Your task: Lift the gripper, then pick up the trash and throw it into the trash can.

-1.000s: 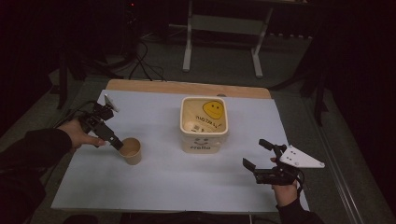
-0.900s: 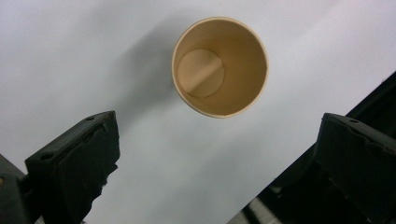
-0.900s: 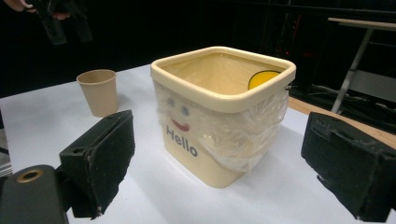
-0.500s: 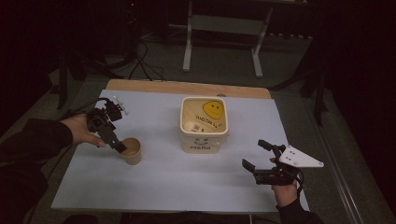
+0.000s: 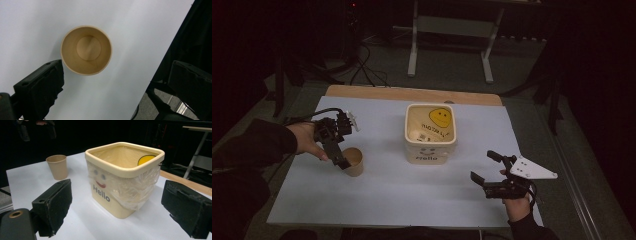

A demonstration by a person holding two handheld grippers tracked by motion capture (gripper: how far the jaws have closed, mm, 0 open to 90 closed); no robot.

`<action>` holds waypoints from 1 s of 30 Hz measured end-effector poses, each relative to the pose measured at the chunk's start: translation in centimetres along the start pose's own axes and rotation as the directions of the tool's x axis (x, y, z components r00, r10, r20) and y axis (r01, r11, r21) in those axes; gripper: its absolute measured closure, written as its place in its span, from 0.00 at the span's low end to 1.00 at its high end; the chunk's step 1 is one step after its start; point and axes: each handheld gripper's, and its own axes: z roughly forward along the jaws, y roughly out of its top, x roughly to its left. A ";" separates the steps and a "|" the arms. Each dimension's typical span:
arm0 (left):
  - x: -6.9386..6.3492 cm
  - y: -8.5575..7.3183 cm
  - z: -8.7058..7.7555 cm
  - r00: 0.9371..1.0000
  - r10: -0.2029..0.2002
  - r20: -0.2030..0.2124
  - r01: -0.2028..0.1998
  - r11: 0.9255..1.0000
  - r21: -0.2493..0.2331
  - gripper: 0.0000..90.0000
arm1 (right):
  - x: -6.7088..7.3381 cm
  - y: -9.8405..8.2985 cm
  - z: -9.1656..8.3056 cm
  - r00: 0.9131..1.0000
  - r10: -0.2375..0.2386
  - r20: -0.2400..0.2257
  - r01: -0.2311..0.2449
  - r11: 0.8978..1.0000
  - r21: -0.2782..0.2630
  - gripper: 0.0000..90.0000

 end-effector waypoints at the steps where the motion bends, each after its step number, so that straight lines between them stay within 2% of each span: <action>1: -0.1 0.1 0.0 1.000 0.008 0.000 -0.008 1.000 0.000 0.01 | 0.0 0.0 0.0 1.000 0.001 -0.003 -0.001 1.000 -0.002 0.11; 4: -0.2 0.3 0.0 1.000 0.027 -0.006 -0.027 1.000 0.001 0.01 | 0.0 0.0 0.0 1.000 0.001 -0.006 -0.001 1.000 0.000 0.11; 6: -0.4 0.6 0.0 0.998 0.067 -0.012 -0.067 0.998 0.010 0.02 | 0.0 0.0 0.0 1.000 -0.001 -0.010 0.001 1.000 -0.001 0.11; 8: -0.4 0.6 0.0 0.997 0.082 -0.012 -0.082 0.997 0.010 0.02 | -0.1 0.0 0.0 1.000 -0.001 -0.011 0.001 1.000 0.000 0.11; 9: -0.5 0.7 0.0 0.994 0.113 -0.009 -0.113 0.994 0.010 0.02 | -0.1 -0.1 0.0 1.000 -0.001 -0.013 0.001 1.000 -0.001 0.11; 10: -0.5 0.7 0.0 0.994 0.113 -0.009 -0.113 0.994 0.010 0.03 | -0.1 -0.1 0.0 1.000 -0.001 -0.013 0.001 1.000 -0.001 0.11; 11: -0.6 0.9 -0.1 0.989 0.144 -0.013 -0.144 0.990 0.012 0.04 | -0.1 -0.1 0.1 1.000 -0.001 -0.016 0.001 1.000 0.000 0.11; 12: -0.6 0.9 -0.1 0.989 0.144 -0.013 -0.144 0.990 0.012 0.05 | -0.1 -0.1 0.1 1.000 0.000 -0.019 0.000 1.000 0.000 0.11; 13: -0.7 1.0 -0.2 0.986 0.167 -0.018 -0.167 0.986 0.009 0.05 | -0.1 -0.1 0.1 1.000 -0.001 -0.020 0.001 1.000 0.000 0.11; 15: -0.8 1.1 -0.3 0.984 0.179 -0.018 -0.179 0.984 0.009 0.05 | -0.1 -0.1 0.1 1.000 -0.004 -0.024 0.004 1.000 0.000 0.11; 18: -1.0 1.3 -0.4 0.976 0.217 -0.025 -0.217 0.976 0.015 0.06 | -0.1 -0.1 0.1 1.000 -0.003 -0.029 0.003 1.000 0.003 0.11; 19: -1.1 1.5 -0.4 0.971 0.236 -0.027 -0.236 0.972 0.020 0.07 | -0.1 -0.1 0.1 0.999 0.000 -0.036 0.000 1.000 0.003 0.11; 23: -1.0 1.5 -0.1 0.969 0.246 -0.038 -0.244 0.969 0.043 0.07 | 0.0 -0.1 0.2 0.999 -0.002 -0.044 0.002 1.000 0.006 0.11; 28: -0.8 1.6 0.4 0.969 0.243 -0.047 -0.242 0.970 0.036 0.07 | 0.0 -0.1 0.2 0.999 -0.007 -0.052 0.007 1.000 0.002 0.11; 29: -0.8 1.5 0.6 0.966 0.254 -0.051 -0.252 0.967 0.040 0.07 | 0.0 -0.1 0.2 0.998 -0.008 -0.054 0.008 1.000 0.003 0.11; 30: -0.7 1.5 0.9 0.968 0.245 -0.050 -0.244 0.969 0.041 0.07 | 0.1 -0.1 0.2 0.998 -0.009 -0.054 0.010 1.000 0.002 0.11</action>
